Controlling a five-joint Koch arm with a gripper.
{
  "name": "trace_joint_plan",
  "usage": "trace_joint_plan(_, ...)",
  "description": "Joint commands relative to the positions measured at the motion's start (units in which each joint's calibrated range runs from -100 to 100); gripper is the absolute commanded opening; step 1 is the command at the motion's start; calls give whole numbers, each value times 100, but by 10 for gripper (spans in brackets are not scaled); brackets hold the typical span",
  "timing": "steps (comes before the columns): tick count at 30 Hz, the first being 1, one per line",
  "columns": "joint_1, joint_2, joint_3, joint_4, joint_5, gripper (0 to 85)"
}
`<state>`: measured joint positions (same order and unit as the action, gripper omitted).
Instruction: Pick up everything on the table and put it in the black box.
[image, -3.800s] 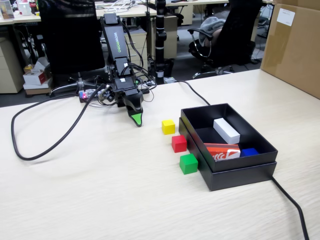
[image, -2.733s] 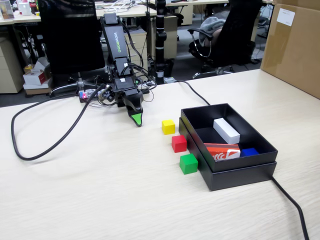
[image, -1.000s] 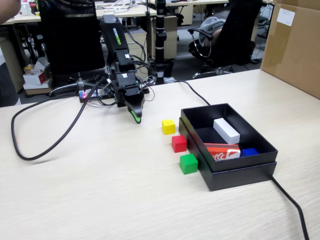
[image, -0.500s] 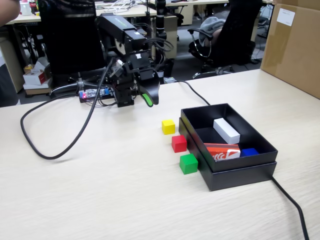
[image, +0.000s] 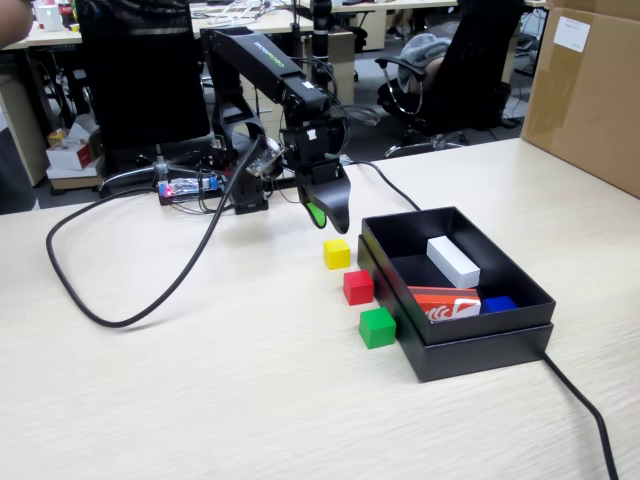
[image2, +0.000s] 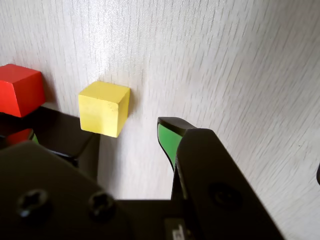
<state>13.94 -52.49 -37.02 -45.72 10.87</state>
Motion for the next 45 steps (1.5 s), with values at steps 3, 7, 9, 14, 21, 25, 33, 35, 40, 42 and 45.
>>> trace_joint_plan(3,-10,390,284,153,54,477)
trace_joint_plan(7,-24,654,274,395,54,475)
trace_joint_plan(9,-29,780,265,481,54,475)
trace_joint_plan(14,-54,1078,238,697,49,472)
trace_joint_plan(21,-73,1503,229,853,54,444)
trace_joint_plan(25,-83,1675,238,853,54,419)
trace_joint_plan(33,-103,1836,284,853,93,146)
trace_joint_plan(35,-117,1836,284,853,137,59)
trace_joint_plan(40,-176,1675,311,689,220,8)
trace_joint_plan(42,-205,1239,565,317,220,8)
trace_joint_plan(45,-195,459,1208,-279,215,8)
